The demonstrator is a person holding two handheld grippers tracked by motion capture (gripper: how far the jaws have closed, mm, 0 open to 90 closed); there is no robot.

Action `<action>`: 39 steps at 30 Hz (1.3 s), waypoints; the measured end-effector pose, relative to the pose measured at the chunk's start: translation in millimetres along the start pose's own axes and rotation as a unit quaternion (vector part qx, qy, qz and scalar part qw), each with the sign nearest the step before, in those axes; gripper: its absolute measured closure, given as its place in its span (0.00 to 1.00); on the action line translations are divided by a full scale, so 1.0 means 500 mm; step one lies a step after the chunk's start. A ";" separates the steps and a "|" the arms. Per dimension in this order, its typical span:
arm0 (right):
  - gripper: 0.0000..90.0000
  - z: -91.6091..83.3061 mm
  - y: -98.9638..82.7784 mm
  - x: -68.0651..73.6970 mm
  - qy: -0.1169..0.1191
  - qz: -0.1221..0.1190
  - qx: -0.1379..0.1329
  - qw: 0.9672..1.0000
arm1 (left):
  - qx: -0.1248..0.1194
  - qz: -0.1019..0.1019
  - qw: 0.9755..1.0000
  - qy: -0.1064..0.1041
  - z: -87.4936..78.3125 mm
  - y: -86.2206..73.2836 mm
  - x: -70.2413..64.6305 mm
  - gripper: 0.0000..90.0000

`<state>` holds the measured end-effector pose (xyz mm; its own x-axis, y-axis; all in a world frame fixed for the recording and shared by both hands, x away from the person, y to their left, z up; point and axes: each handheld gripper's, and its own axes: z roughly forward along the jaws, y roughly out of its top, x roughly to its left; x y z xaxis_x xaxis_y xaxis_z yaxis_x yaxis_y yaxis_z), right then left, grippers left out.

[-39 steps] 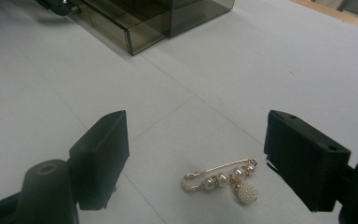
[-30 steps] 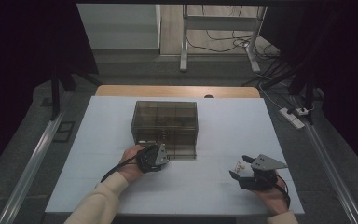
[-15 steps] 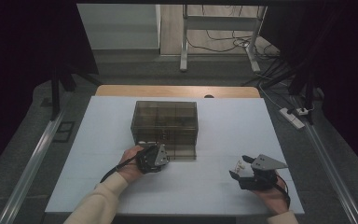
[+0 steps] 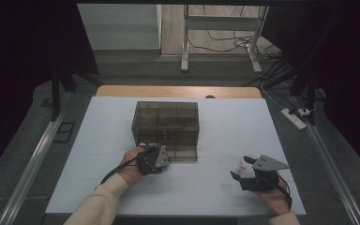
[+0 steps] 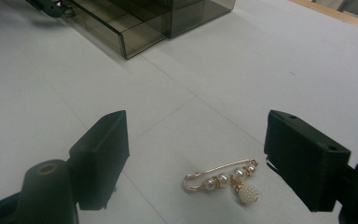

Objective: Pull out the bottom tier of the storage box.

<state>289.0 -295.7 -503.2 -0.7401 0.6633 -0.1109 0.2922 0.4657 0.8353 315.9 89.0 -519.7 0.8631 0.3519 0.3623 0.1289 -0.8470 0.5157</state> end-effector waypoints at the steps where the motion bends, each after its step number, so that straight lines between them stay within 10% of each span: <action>1: 0.23 0.000 0.000 0.000 0.000 0.000 0.000 1.000 | 0.000 0.000 1.000 0.000 0.000 0.000 0.000 0.74; 39: 0.23 0.002 0.000 0.002 0.001 -0.001 0.004 1.000 | 0.003 0.005 1.000 -0.010 0.007 0.005 -0.009 0.72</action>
<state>289.1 -294.3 -503.8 -0.7422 0.6608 -0.1117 0.2957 0.4726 0.8302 314.0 84.0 -522.8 0.8739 0.3360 0.3513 0.1242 -0.8530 0.5069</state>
